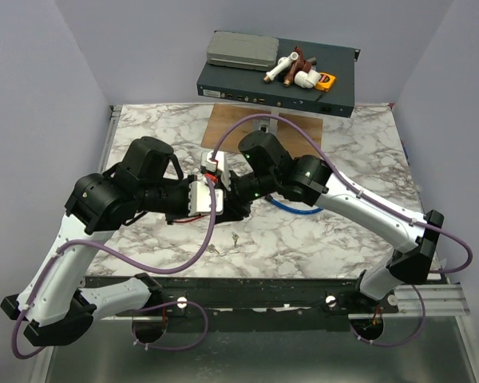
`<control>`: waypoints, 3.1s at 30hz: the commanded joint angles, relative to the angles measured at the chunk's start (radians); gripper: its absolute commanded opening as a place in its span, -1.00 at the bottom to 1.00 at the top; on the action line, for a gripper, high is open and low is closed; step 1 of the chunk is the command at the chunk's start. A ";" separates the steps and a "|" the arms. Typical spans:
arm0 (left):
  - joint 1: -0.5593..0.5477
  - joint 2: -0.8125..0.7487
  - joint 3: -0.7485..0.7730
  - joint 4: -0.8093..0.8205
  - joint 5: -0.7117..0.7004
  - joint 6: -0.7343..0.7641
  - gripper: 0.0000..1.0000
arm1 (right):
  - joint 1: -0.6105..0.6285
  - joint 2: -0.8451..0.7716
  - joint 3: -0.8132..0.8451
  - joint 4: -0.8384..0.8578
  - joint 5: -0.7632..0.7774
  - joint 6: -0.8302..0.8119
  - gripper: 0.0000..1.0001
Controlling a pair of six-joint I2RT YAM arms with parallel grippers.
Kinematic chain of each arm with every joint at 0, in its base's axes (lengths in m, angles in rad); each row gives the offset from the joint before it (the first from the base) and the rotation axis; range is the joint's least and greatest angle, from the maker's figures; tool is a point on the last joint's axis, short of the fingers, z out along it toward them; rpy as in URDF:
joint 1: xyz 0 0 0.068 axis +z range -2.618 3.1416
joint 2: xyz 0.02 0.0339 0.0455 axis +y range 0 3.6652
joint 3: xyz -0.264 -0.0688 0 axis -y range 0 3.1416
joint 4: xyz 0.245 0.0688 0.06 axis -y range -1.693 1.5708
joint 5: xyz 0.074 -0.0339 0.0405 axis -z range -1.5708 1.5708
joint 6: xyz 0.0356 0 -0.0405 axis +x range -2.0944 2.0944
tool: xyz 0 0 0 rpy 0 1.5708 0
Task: Unlock with the key
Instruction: Unlock the lock, then place the lock at the center of the board.
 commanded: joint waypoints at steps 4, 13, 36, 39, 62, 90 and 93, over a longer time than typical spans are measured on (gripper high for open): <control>-0.048 -0.017 -0.028 0.035 0.057 -0.047 -1.00 | 0.002 -0.097 -0.211 0.500 0.063 0.194 -0.99; -0.051 -0.062 -0.123 -0.008 0.019 -0.020 -1.00 | -0.018 -0.194 -0.381 0.808 0.207 0.364 -0.99; 0.155 -0.109 -0.075 -0.044 -0.187 0.127 -1.00 | -0.118 -0.350 -0.565 0.887 0.144 0.455 -0.99; 0.155 -0.122 -0.073 0.113 -0.224 0.010 -0.88 | -0.118 -0.334 -0.557 0.849 0.119 0.440 -0.99; 0.589 0.096 0.167 0.038 -0.014 -0.325 0.97 | -0.082 0.006 -0.610 0.894 0.154 0.410 -0.99; 0.604 0.022 -0.365 0.097 0.041 -0.249 0.97 | -0.046 0.428 -0.437 0.867 0.454 0.458 0.32; 0.604 0.014 -0.376 0.102 0.043 -0.245 0.97 | -0.049 0.340 -0.489 0.845 0.505 0.441 0.38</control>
